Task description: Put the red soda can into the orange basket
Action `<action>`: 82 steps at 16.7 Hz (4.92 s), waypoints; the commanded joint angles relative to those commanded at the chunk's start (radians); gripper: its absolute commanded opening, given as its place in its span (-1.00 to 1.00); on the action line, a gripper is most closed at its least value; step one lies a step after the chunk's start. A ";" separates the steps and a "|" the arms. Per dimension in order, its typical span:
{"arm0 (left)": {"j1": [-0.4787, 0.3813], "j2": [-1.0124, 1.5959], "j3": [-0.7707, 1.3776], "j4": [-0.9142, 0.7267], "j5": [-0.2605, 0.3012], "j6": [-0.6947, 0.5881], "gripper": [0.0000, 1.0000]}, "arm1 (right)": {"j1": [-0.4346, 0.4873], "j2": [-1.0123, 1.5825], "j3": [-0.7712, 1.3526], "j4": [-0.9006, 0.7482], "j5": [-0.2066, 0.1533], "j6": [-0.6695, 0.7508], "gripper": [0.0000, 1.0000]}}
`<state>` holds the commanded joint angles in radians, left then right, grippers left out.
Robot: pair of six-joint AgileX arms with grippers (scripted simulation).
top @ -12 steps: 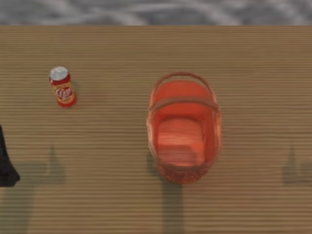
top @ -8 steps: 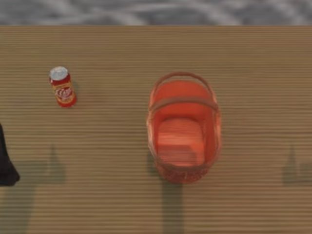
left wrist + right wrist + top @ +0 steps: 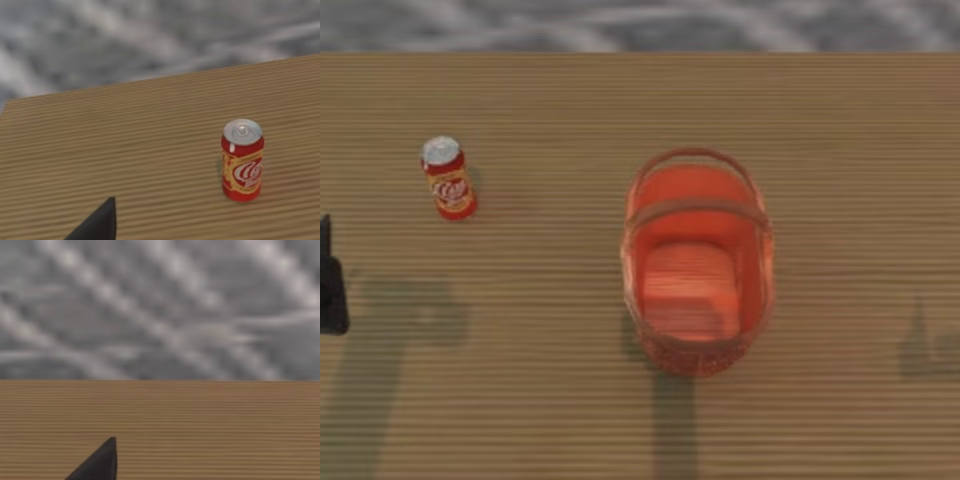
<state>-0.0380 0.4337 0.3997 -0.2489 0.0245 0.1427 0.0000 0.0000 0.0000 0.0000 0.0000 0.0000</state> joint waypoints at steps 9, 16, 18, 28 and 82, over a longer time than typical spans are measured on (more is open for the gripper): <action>-0.050 0.801 0.805 -0.435 0.028 0.230 1.00 | 0.000 0.000 0.000 0.000 0.000 0.000 1.00; -0.078 1.458 1.447 -0.795 0.025 0.400 1.00 | 0.000 0.000 0.000 0.000 0.000 0.000 1.00; -0.083 1.627 1.599 -0.890 0.018 0.442 1.00 | 0.000 0.000 0.000 0.000 0.000 0.000 1.00; -0.092 2.098 1.980 -1.168 -0.018 0.554 1.00 | 0.000 0.000 0.000 0.000 0.000 0.000 1.00; -0.188 1.921 1.377 -0.042 0.576 0.253 -1.00 | 0.000 0.000 0.000 0.000 0.000 0.000 1.00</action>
<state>-0.2257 2.3549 1.7769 -0.2910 0.6004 0.3958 0.0000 0.0000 0.0000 0.0000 0.0000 0.0000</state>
